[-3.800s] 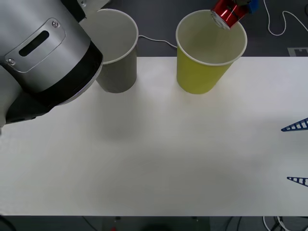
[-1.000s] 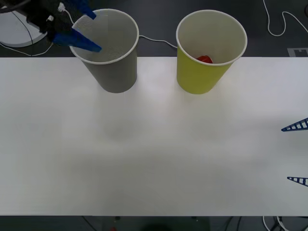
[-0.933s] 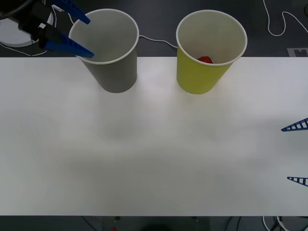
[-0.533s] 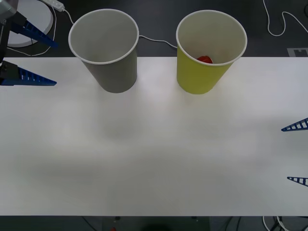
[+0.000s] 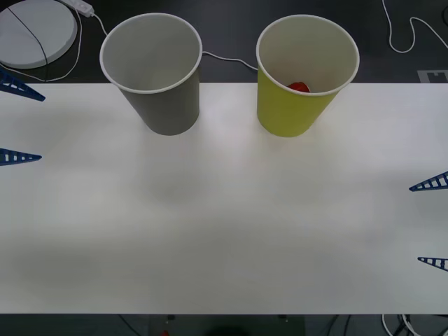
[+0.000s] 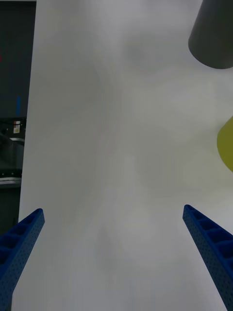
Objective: Put the can into the green bin and the plastic bottle into the gray bin
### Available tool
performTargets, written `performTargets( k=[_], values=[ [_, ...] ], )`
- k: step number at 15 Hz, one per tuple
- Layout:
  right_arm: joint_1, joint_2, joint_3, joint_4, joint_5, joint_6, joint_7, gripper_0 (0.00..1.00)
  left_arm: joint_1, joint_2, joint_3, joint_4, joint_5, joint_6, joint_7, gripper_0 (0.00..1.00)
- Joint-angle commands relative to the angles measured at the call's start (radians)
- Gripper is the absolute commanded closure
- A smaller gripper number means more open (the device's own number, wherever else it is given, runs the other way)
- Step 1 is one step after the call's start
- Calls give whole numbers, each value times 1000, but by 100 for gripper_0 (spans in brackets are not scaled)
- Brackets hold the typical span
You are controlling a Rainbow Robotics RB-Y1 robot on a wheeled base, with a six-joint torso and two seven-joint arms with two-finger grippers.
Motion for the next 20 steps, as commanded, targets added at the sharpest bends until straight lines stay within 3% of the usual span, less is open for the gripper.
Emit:
performTargets(
  k=[1, 8, 20],
  values=[
    [0, 0, 0, 0, 0, 0, 0, 0, 91, 1, 49, -12, 6, 0, -102, 0],
    [0, 0, 0, 0, 0, 0, 0, 0, 225, 1, 146, -40, 78, 0, -179, 0],
    [0, 0, 0, 0, 0, 0, 0, 0, 335, 2, 124, -104, 6, 0, -223, 0]
  ],
)
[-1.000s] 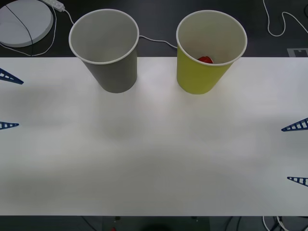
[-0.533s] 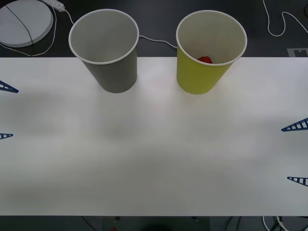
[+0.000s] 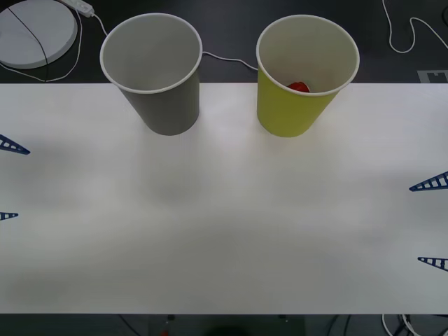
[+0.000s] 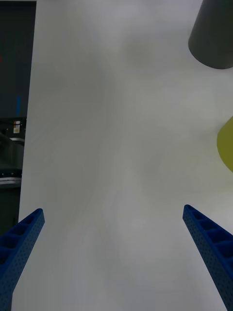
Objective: Put the can into the green bin and the plastic bottle into the gray bin
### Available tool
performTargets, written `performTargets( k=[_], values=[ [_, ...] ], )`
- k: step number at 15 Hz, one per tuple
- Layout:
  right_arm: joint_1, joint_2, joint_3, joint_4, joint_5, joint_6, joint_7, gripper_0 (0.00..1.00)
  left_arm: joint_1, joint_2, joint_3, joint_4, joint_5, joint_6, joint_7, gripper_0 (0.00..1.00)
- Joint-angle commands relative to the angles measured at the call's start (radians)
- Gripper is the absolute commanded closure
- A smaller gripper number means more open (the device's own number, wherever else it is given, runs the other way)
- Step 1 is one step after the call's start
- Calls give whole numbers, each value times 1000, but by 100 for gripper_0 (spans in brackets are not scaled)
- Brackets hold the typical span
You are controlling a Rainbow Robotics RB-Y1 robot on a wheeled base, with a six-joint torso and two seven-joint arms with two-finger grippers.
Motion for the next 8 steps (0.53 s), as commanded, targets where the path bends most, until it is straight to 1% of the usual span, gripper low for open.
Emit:
performTargets(
  k=[1, 3, 8],
  values=[
    [0, 0, 0, 0, 0, 0, 0, 0, 20, 0, 0, -15, -16, 0, -6, 0],
    [0, 0, 0, 0, 0, 0, 0, 0, 20, 1, 0, -22, -57, 0, -13, 0],
    [0, 0, 0, 0, 0, 0, 0, 0, 20, 1, -5, -24, -97, 0, -37, 0]
  ],
)
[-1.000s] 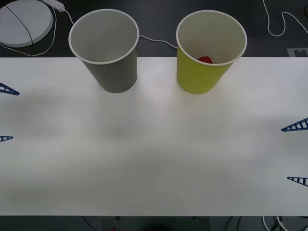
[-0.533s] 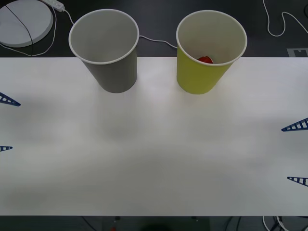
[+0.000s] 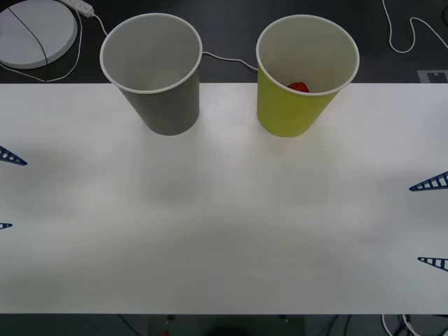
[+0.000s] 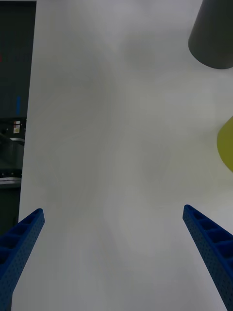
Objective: Put the can into the green bin and the plastic bottle into the gray bin
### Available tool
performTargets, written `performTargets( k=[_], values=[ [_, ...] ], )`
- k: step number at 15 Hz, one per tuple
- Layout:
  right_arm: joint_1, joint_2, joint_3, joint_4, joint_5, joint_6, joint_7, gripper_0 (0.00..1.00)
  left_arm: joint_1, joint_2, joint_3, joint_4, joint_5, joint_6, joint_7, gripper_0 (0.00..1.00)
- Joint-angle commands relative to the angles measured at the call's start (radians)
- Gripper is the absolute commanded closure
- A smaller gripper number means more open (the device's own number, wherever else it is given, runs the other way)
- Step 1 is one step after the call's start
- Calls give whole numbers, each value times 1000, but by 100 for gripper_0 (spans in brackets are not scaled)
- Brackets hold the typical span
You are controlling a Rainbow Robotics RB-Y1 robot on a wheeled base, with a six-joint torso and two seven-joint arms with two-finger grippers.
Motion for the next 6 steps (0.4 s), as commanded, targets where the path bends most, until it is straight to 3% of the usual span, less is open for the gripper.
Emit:
performTargets(
  k=[1, 6],
  values=[
    [0, 0, 0, 0, 0, 0, 0, 0, 0, 1, -1, 0, -12, 0, -6, 0],
    [0, 0, 0, 0, 0, 0, 0, 0, 0, 1, -1, 0, -12, 0, -6, 0]
  ],
)
